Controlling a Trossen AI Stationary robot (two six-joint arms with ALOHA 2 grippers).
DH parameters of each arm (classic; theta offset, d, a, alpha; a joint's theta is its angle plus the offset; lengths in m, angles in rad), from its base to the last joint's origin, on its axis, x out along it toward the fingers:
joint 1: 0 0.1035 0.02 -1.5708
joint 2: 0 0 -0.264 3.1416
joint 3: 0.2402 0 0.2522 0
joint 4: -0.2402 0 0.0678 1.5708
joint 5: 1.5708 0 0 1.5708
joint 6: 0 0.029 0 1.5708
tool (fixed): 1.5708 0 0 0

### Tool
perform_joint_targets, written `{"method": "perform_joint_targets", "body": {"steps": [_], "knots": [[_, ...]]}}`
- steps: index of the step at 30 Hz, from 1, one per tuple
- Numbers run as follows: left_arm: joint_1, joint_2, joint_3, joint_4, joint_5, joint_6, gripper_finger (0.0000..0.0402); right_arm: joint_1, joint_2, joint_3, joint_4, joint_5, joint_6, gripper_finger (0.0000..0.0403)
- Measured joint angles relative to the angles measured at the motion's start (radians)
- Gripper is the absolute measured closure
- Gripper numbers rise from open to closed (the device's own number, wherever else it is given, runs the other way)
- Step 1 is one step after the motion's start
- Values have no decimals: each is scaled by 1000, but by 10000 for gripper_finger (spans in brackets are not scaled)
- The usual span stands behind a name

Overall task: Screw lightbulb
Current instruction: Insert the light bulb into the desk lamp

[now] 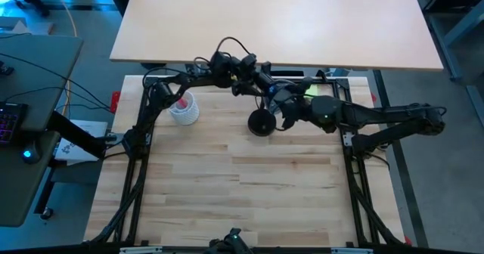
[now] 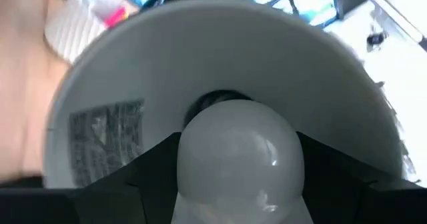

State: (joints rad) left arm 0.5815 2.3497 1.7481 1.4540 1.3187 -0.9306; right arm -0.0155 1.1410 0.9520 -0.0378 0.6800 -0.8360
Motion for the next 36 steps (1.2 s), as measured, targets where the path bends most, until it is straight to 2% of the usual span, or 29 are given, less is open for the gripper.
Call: {"method": "perform_joint_targets", "body": {"steps": [7, 10, 20, 23, 26, 28, 36], "knots": [[-2, 0, 0, -1, -2, 0, 67, 0, 4, 1, -44, 2, -189, 153], [-2, 0, 0, -2, -7, -1, 67, 0, 12, 2, -35, 8, -160, 153], [-9, 2, 25, -27, -6, 8, 67, -16, 12, 2, 20, 15, 308, 153], [-10, 2, 25, -26, -11, 8, 67, -35, 13, 10, 31, 10, 541, 153], [-9, 2, 26, -28, -22, 9, 67, -55, 13, 19, 33, 15, 849, 153], [-9, 2, 26, -29, -25, 9, 67, -69, 12, 20, 33, 3, 973, 153], [-9, 2, 26, -28, -5, 8, 67, -77, 8, 22, 43, -30, 1020, 136]]}}
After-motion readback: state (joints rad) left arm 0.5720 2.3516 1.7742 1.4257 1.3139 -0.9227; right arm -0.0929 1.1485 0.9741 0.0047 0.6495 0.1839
